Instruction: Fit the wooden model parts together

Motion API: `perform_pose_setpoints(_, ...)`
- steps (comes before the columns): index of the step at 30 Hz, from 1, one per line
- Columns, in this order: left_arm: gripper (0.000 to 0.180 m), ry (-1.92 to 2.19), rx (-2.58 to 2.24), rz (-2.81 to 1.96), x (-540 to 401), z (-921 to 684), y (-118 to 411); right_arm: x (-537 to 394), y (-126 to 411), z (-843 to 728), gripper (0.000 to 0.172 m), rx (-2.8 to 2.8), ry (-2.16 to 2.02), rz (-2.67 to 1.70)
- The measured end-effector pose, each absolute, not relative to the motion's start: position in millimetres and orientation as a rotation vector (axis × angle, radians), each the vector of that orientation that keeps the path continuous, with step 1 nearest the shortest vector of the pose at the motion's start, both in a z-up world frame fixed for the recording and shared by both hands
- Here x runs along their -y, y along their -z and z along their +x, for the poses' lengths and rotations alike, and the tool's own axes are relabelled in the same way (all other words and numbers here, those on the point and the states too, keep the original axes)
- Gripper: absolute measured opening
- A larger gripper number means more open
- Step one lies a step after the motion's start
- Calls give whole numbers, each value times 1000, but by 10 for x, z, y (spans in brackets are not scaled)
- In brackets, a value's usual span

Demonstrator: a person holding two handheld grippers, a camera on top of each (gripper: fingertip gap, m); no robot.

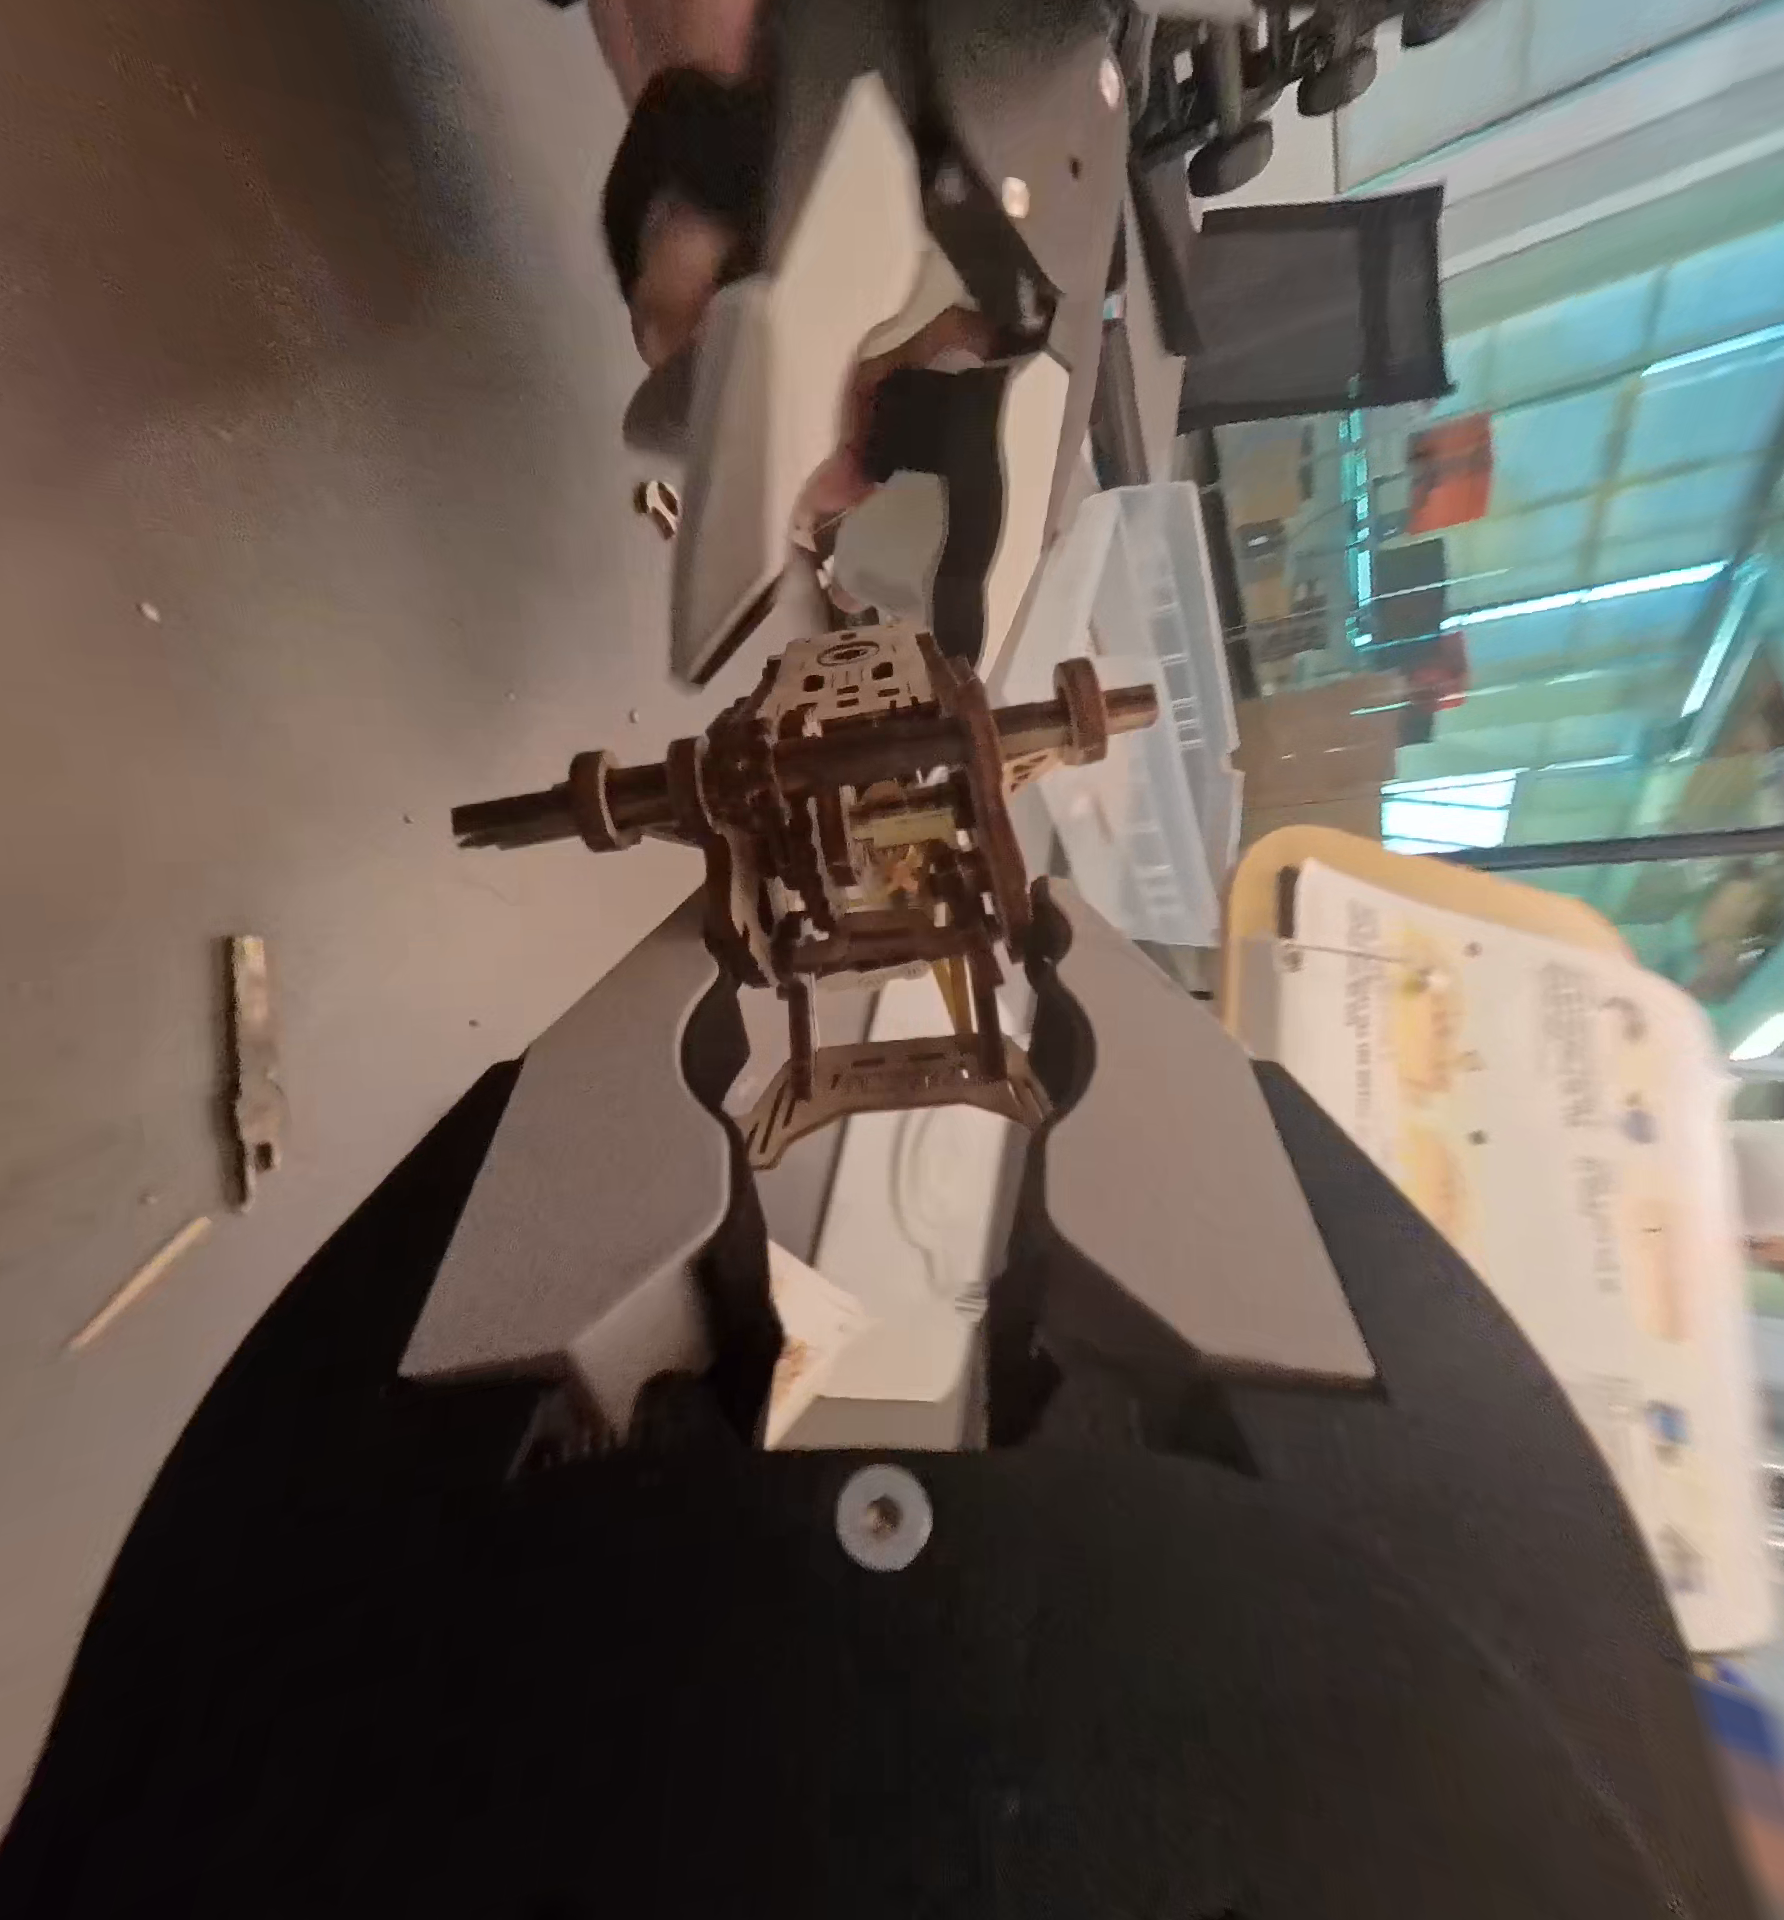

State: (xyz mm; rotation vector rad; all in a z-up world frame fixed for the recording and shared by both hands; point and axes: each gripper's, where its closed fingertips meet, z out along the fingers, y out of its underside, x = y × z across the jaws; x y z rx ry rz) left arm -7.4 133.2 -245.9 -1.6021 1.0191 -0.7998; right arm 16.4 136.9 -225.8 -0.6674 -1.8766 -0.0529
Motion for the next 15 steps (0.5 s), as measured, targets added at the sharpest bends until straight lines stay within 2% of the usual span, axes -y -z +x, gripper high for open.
perform_pose_setpoints(3,83,1271,-769,-1540,-1255,-126,2087,-1269,2217,166,51,1880,190,-523)
perform_pose_setpoints(5,88,1486,-641,-1573,-1272,-113,2069,-1176,2183,163,51,1878,257,-423)
perform_pose_setpoints(7,83,1684,-574,-1612,-1228,-20,2145,-1106,2136,160,51,1868,315,-338)
perform_pose_setpoints(11,56,1919,-586,-1576,-1018,190,2167,-983,2138,151,51,1887,356,-208)
perform_pose_setpoints(15,32,1886,-609,-1572,-992,245,2171,-977,2198,175,52,1893,369,-176)
